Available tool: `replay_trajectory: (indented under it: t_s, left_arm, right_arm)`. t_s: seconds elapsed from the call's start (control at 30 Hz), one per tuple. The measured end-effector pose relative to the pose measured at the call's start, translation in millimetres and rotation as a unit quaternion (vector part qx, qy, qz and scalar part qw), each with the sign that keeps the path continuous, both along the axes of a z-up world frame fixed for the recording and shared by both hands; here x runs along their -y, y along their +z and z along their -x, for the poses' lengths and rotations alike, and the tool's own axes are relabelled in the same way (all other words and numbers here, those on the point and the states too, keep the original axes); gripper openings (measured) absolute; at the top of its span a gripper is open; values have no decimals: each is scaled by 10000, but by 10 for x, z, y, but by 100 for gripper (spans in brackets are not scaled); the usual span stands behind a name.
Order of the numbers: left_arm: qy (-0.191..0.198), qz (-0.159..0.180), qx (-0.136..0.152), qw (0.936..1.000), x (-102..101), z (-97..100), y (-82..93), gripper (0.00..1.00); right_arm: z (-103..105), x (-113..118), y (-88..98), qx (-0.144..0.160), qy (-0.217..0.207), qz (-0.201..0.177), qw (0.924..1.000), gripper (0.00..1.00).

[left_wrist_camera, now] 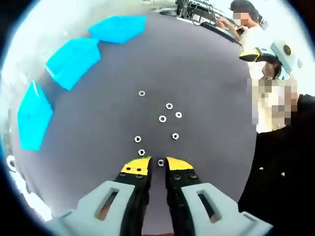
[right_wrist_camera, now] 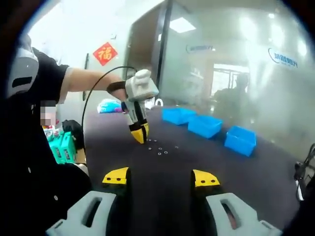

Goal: Sort the screws, nuts, and washers into the corresponding bins

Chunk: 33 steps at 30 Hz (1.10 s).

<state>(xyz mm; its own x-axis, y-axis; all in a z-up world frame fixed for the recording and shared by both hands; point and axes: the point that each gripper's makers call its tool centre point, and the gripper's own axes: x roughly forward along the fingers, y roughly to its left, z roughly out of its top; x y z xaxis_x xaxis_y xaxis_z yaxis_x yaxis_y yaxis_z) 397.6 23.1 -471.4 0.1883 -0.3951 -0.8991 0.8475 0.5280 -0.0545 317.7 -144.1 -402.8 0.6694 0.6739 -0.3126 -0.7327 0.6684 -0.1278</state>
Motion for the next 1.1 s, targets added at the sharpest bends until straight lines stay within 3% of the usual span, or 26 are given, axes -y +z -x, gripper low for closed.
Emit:
replay_trajectory:
  t_s: [0.4, 0.73, 0.9, 1.0, 1.1]
  left_arm:
    - [39, -59, -80, 9999, -14, -13, -1, 2]
    - [152, 148, -43, 9998, 7, -21, 34, 1]
    - [223, 433, 117, 9987, 22, -69, 144, 1]
    - [326, 917, 311, 9948, 59, -123, 259, 1]
    - [402, 1068, 401, 9927, 18, -144, 320, 1]
  right_arm:
    - [-48, 36, 39, -7, -52, -53, 10000, 43]
    - [-50, 36, 61, -17, -57, -82, 9999, 43]
    - [-39, 31, 58, -35, -68, -128, 9999, 43]
    - [-38, 34, 59, -34, -89, -156, 9998, 43]
    - [-44, 38, 63, -26, -118, -179, 9998, 43]
